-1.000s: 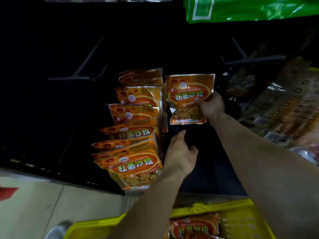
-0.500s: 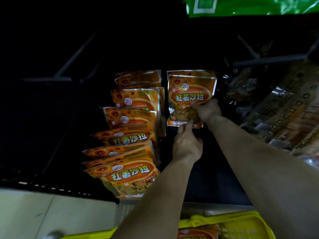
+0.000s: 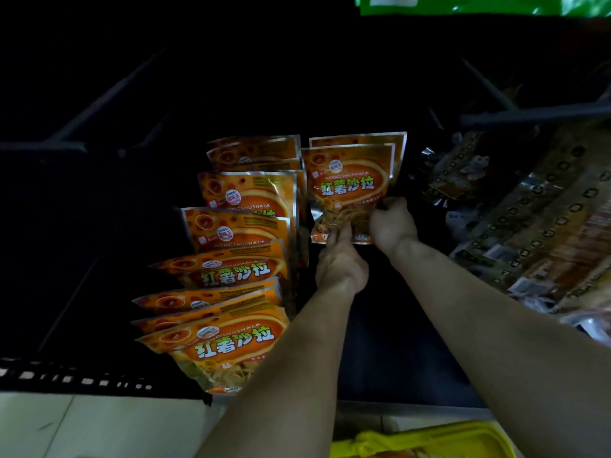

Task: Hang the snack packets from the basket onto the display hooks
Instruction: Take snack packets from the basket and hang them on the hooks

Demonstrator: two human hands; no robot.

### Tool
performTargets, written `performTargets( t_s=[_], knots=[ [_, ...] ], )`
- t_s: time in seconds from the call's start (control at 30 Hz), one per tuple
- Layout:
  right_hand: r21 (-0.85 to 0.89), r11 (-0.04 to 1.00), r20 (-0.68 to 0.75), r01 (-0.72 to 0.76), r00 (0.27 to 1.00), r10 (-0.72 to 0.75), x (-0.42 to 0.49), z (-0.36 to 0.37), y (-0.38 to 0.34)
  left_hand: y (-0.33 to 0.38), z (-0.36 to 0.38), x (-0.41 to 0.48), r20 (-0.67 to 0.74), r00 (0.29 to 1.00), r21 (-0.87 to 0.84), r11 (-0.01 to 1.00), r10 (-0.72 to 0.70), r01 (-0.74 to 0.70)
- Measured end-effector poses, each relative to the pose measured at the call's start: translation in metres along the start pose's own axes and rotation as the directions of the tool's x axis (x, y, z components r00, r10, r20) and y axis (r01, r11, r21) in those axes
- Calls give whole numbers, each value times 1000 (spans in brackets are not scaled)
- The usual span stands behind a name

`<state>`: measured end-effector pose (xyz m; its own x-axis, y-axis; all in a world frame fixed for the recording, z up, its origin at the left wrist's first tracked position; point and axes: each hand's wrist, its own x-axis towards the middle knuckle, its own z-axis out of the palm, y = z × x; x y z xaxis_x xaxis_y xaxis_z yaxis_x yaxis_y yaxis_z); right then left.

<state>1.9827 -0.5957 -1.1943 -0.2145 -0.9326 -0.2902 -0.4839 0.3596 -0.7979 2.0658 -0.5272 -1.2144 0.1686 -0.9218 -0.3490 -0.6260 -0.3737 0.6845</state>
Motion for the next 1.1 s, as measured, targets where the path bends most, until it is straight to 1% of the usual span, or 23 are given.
performTargets(
  t_s=[0.13, 0.23, 0.4, 0.53, 0.7, 0.87, 1.0, 1.1],
  knots=[
    [-43, 998, 73, 51, 996, -48, -9, -6, 0, -1, -2, -1, 11, 1000, -12, 1000, -16, 17],
    [-93, 991, 121, 99, 989, -88, -25, -15, -3, 1, -5, -19, -5, 1000, -1, 1000, 13, -13],
    [-119, 975, 131, 186, 977, -170, -68, -42, -15, 16, -20, -64, -16, 1000, 25, 999, 23, -22],
    [-184, 945, 134, 269, 960, -247, -113, -76, -26, 30, -38, -112, -24, 998, 49, 997, 61, -60],
    [-231, 933, 165, 274, 957, -240, -180, -124, -33, 32, -67, -189, -38, 991, 104, 987, 124, -120],
    [-320, 894, 224, 314, 942, -250, -243, -153, -18, 10, -87, -267, -27, 986, 172, 973, 163, -156],
    [-378, 864, 279, 333, 931, -236, -282, -156, 15, -18, -84, -314, 16, 995, 237, 966, 103, -104],
    [-416, 849, 305, 326, 929, -208, -309, -148, 49, -44, -71, -343, 49, 995, 284, 954, 86, -96]
  ],
)
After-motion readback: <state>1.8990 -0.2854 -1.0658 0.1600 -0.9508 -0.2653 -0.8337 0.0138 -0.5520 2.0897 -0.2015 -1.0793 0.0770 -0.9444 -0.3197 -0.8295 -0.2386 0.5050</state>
